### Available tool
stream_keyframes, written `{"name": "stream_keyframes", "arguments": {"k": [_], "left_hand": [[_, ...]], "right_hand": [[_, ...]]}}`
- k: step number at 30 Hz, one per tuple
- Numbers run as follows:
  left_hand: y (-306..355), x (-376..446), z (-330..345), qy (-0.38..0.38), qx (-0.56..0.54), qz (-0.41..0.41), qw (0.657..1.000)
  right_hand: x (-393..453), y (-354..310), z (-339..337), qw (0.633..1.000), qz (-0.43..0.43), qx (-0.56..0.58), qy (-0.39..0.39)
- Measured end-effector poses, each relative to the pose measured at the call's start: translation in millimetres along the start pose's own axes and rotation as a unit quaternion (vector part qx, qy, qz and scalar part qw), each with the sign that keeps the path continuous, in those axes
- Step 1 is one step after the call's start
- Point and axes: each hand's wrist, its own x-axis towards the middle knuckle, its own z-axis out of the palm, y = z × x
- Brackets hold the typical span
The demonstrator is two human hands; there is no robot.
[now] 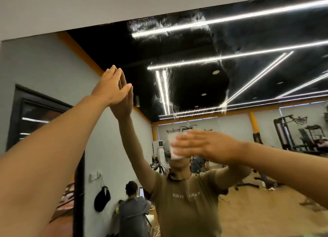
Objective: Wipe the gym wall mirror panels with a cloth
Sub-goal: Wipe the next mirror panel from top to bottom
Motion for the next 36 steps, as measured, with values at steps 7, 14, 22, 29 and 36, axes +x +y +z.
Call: {"name": "stream_keyframes", "arguments": {"k": [7,14,22,29,36], "left_hand": [[-2,-3,-2,-0.008,0.011,0.003,1.0],[-9,-2,1,-0.004,0.017,0.011,1.0],[-22,1,6,0.004,0.031,0.037,0.999],[-27,-2,8,0.022,0.033,0.06,0.997],[-39,1,10,0.029,0.035,0.1,0.994]], "right_hand": [[47,89,-46,0.895,0.394,0.043,0.204],[55,19,-10,0.983,0.141,0.023,0.112],[66,25,-16,0.998,-0.055,-0.015,-0.002],[138,61,-51,0.894,0.387,0.05,0.22],[121,-60,11,1.0,0.019,0.014,0.013]]}}
